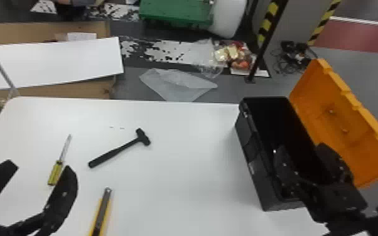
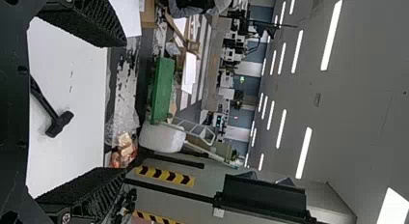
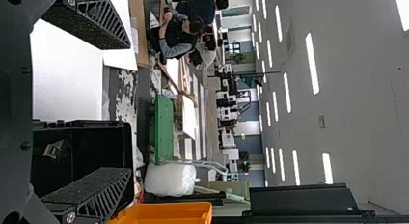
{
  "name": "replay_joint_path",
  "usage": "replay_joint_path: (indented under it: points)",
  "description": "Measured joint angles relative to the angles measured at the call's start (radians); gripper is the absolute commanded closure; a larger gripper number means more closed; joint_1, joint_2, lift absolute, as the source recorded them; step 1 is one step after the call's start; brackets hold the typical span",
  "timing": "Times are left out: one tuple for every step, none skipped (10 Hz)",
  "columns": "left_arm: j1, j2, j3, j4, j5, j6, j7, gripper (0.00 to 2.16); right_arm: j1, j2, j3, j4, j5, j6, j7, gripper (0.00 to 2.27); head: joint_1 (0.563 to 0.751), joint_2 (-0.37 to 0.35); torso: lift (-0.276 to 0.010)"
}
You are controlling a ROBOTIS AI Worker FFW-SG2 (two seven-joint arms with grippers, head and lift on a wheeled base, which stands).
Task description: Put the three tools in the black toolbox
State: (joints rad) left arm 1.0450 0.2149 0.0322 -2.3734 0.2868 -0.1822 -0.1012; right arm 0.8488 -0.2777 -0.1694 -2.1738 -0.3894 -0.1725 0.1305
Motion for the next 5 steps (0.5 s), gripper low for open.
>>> replay_joint_path:
  points:
    - [0.000,0.000,0.000,-0.001,0.000,0.003,0.000,0.08,0.000,0.000,-0.001,0.000,-0.001,0.000,0.000,0.09,0.695,-0.146,-0.055]
    - [-0.001,0.001,0.000,-0.002,0.000,0.010,0.000,0.08,0.000,0.000,-0.001,0.000,-0.002,0.000,0.000,0.09,0.695,-0.147,-0.055]
    - [-0.001,0.001,0.000,-0.004,0.001,0.021,0.001,0.08,0.000,0.000,-0.001,0.000,-0.002,0.000,0.000,0.09,0.695,-0.148,-0.055]
    - [-0.002,0.001,0.000,-0.004,0.001,0.024,0.001,0.08,0.000,0.000,-0.001,0.000,-0.002,0.000,0.000,0.09,0.695,-0.148,-0.055]
    - [-0.002,0.001,0.000,-0.004,0.002,0.025,0.000,0.08,0.001,0.000,-0.001,-0.001,-0.002,0.000,0.000,0.09,0.695,-0.149,-0.055]
